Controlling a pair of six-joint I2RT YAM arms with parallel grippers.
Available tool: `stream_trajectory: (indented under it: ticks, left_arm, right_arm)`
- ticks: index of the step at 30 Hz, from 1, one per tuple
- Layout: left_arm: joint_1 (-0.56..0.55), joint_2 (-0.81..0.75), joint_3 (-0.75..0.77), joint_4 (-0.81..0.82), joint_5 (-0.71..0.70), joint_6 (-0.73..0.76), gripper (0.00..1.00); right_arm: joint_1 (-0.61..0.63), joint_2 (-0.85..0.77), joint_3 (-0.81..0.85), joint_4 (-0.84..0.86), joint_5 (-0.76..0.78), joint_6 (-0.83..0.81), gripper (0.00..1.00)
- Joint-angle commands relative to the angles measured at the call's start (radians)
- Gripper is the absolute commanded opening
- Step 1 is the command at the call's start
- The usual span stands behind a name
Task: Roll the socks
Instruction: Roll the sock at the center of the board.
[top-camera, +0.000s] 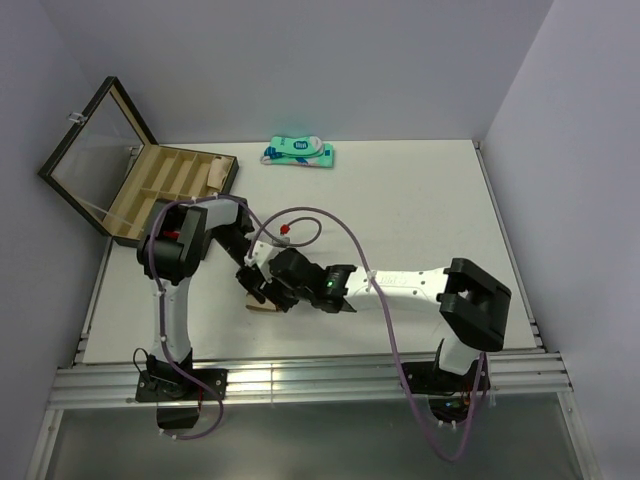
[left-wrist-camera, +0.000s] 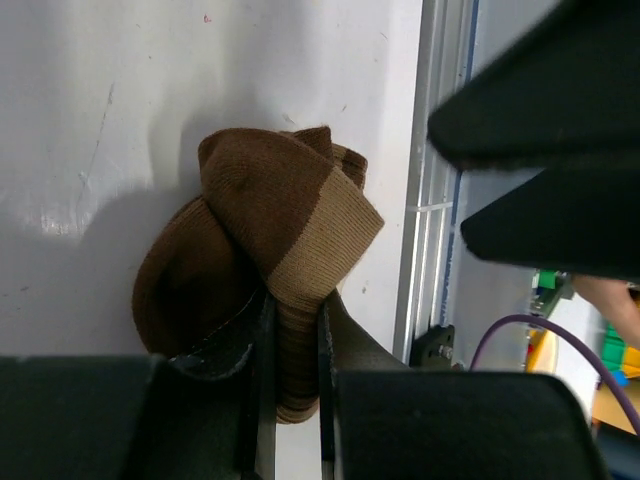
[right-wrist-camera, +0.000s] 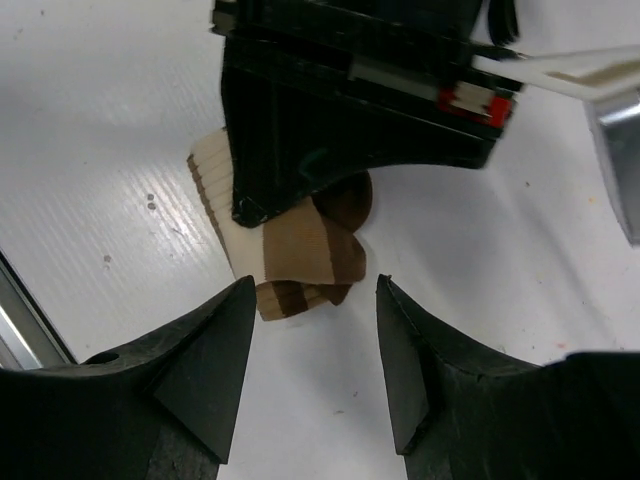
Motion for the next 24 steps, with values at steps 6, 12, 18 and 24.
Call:
stream_trajectory:
  ticks: [6, 12, 18, 24]
  left_arm:
    - [-0.003, 0.049, 0.029, -0.008, -0.092, 0.043, 0.00]
    - [-0.003, 0.057, 0.043, -0.008, -0.084, 0.034, 0.00]
    - [-0.005, 0.065, 0.049, -0.008, -0.089, 0.027, 0.00]
    - [-0.005, 0.068, 0.057, -0.008, -0.088, 0.021, 0.00]
  right_arm:
    - [0.039, 0.065, 0.094, -0.081, -0.008, -0.095, 0.63]
    - [0.068, 0.144, 0.133, -0.101, 0.012, -0.130, 0.63]
    - [0.083, 0.212, 0.159, -0.101, 0.069, -0.158, 0.63]
    - [0.086, 0.261, 0.188, -0.120, 0.091, -0.176, 0.63]
